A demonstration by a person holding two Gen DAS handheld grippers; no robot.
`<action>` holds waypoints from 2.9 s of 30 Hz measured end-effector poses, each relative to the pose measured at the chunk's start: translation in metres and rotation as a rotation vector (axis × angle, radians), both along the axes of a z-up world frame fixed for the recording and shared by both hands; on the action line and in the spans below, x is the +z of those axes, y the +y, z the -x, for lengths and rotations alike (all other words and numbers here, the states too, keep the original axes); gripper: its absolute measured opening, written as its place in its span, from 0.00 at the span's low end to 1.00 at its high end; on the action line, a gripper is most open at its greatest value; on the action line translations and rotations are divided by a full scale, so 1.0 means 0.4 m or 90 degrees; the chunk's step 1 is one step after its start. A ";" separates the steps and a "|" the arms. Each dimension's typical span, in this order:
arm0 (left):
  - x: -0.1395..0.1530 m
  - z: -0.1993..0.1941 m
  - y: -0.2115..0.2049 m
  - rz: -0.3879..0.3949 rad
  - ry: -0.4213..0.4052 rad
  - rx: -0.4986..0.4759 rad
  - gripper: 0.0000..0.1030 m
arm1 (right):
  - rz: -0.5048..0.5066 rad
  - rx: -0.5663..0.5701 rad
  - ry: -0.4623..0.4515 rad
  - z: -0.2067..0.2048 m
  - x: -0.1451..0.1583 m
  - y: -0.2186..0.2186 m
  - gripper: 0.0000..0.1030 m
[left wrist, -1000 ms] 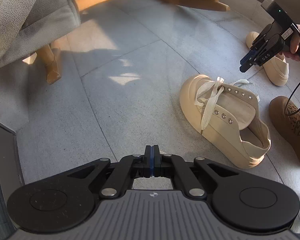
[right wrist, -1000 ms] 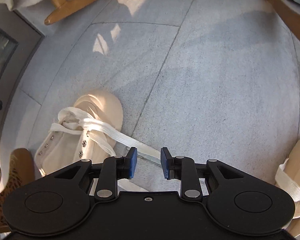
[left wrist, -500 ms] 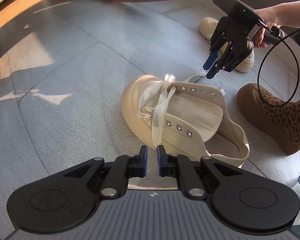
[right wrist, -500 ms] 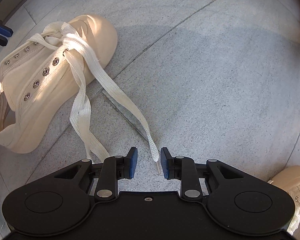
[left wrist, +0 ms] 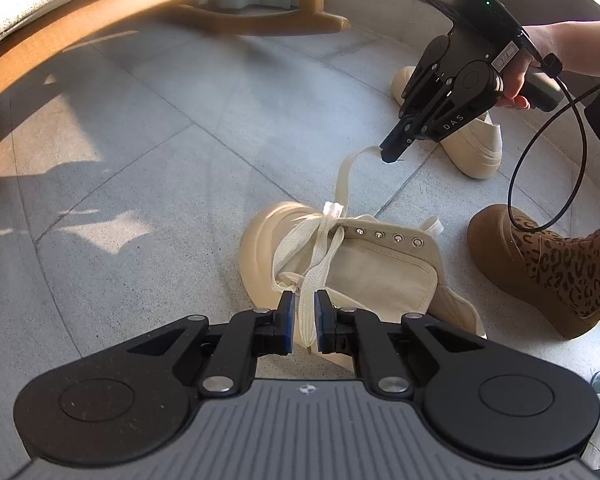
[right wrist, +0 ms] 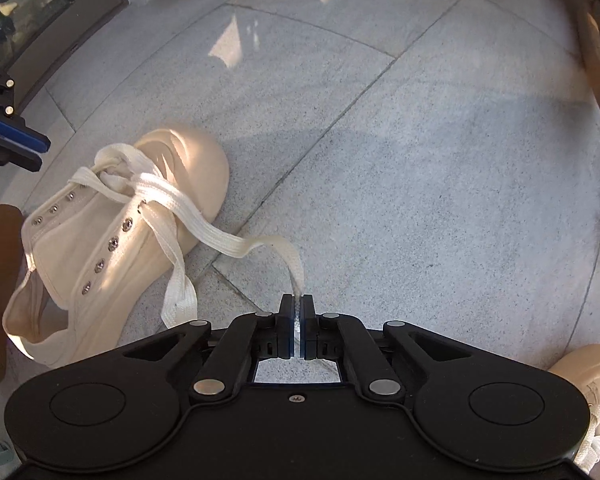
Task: Lace up shoes with both hands
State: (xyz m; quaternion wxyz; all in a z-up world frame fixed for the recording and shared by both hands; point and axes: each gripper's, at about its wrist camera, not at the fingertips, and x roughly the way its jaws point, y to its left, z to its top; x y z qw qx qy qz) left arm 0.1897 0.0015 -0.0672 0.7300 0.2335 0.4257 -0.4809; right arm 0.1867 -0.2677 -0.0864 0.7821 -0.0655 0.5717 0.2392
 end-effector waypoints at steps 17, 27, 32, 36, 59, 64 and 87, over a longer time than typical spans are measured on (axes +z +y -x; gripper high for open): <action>0.082 0.158 -0.153 -0.092 -0.315 -0.291 0.26 | 0.031 0.368 -0.121 0.082 0.249 0.258 0.01; 0.091 0.142 -0.153 -0.081 -0.251 -0.245 0.01 | 0.040 0.429 -0.128 0.091 0.254 0.307 0.01; 0.075 0.120 -0.124 -0.114 -0.226 -0.193 0.00 | 0.040 0.418 -0.132 0.090 0.242 0.297 0.05; 0.074 0.054 -0.037 -0.181 -0.224 -0.076 0.00 | 0.079 0.402 -0.115 0.081 0.221 0.272 0.10; 0.128 0.016 0.096 -0.180 -0.260 0.046 0.00 | 0.089 0.534 -0.090 0.056 0.049 0.472 0.27; 0.129 0.020 0.099 -0.171 -0.258 0.055 0.00 | 0.076 0.479 -0.012 0.028 0.010 0.455 0.00; 0.101 0.041 0.060 -0.184 -0.236 0.020 0.00 | 0.073 0.299 -0.026 -0.003 0.069 0.232 0.06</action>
